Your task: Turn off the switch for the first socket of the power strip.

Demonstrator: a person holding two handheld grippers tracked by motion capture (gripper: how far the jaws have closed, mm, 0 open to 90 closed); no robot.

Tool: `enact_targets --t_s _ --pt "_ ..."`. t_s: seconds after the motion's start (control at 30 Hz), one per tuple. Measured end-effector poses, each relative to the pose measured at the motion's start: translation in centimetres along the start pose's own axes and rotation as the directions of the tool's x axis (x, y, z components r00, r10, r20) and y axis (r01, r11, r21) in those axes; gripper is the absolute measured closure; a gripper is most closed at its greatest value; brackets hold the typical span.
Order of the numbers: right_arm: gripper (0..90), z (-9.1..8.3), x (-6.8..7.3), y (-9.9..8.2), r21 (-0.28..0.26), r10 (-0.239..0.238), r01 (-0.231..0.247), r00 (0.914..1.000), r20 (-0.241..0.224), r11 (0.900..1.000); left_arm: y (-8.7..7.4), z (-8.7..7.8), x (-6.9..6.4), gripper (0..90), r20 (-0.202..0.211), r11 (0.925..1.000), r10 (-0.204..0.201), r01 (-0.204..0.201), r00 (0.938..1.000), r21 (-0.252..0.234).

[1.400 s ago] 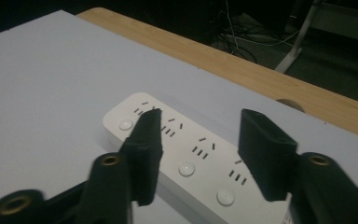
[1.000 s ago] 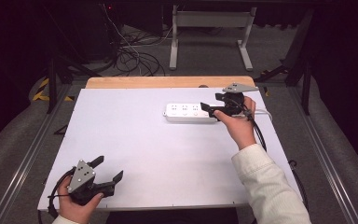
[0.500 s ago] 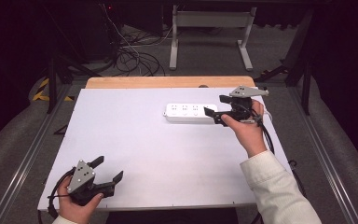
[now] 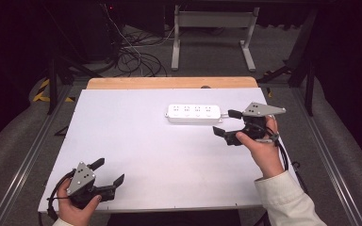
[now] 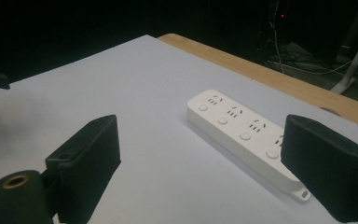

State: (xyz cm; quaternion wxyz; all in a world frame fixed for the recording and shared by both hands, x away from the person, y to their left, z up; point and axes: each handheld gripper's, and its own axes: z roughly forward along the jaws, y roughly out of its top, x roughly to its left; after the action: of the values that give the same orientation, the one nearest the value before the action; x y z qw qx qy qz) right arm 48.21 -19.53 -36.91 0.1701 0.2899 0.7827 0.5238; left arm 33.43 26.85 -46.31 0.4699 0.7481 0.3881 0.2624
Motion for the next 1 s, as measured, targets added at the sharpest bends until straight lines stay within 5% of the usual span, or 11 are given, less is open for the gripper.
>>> enact_targets --t_s 0.6,1.0 --pt "10.5 -2.6 1.3 -5.2 0.053 -0.006 0.010 0.9981 -0.062 0.9986 0.0 -0.2 0.1 9.8 0.015 0.9998 0.019 -0.019 0.9997 -0.005" --pt "12.3 -3.6 1.4 -8.8 0.024 -0.006 0.008 0.9969 -0.079 0.9997 0.0 -0.1 -0.1 9.5 0.021 0.9998 0.015 -0.015 0.9997 -0.011"
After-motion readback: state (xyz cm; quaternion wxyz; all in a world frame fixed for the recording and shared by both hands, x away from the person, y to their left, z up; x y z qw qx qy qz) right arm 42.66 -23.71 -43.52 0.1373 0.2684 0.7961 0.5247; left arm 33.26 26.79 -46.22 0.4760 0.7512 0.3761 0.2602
